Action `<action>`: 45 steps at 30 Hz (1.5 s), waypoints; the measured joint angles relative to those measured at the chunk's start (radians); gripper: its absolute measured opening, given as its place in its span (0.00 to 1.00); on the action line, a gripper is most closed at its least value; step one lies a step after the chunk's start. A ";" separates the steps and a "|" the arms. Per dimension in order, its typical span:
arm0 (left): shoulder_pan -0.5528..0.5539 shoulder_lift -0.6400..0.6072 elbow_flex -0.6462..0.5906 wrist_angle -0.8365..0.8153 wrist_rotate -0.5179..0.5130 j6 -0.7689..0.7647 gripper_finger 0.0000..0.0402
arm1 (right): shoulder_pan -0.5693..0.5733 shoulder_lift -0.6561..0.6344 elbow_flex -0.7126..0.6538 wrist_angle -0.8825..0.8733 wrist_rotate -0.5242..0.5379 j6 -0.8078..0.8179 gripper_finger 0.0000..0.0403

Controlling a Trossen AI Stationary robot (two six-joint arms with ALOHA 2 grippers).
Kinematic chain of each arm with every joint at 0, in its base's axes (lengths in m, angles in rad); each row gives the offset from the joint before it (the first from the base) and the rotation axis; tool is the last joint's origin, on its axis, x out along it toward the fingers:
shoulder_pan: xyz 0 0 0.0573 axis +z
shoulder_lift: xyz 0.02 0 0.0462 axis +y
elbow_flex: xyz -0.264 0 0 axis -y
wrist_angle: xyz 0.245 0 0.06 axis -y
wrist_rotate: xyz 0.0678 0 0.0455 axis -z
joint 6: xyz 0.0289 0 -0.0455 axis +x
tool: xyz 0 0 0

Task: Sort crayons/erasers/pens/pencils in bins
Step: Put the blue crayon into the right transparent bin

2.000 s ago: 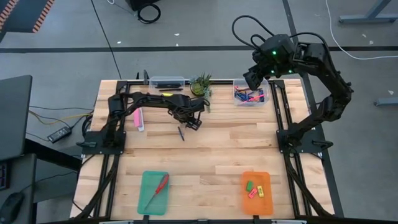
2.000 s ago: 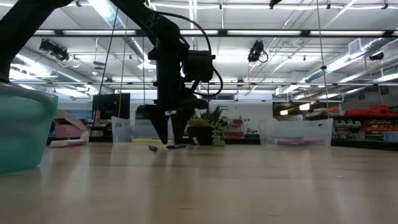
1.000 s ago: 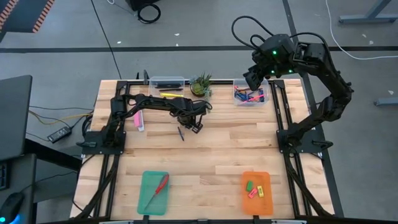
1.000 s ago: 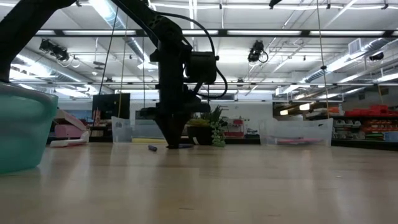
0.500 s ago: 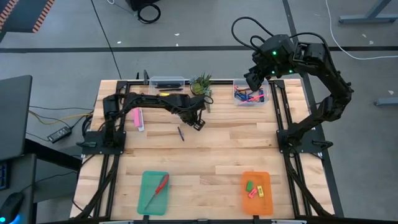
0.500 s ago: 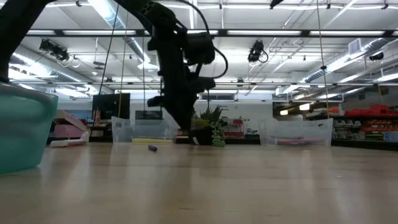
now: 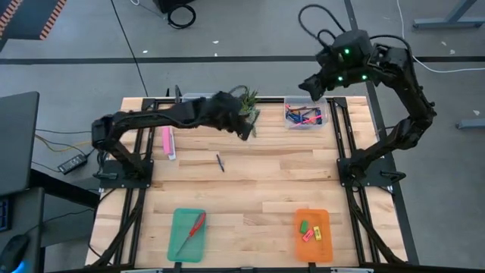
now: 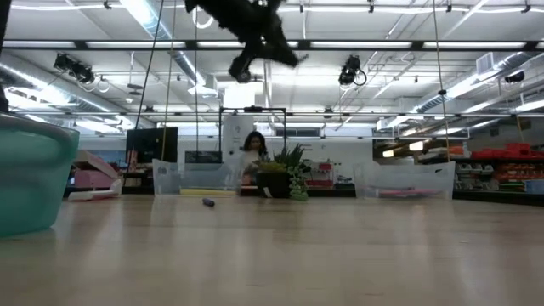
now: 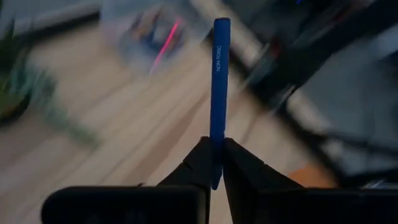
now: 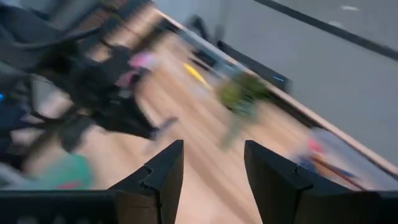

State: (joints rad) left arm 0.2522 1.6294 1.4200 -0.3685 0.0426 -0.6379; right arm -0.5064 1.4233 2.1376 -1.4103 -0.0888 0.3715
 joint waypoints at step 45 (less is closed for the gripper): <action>-0.020 -0.054 0.002 0.624 0.061 -0.197 0.08 | 0.159 0.135 -0.035 0.389 -0.080 0.144 0.43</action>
State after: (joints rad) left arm 0.2320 1.5749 1.4218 0.2558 0.1041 -0.8349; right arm -0.3474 1.5585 2.1029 -1.0214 -0.1692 0.5155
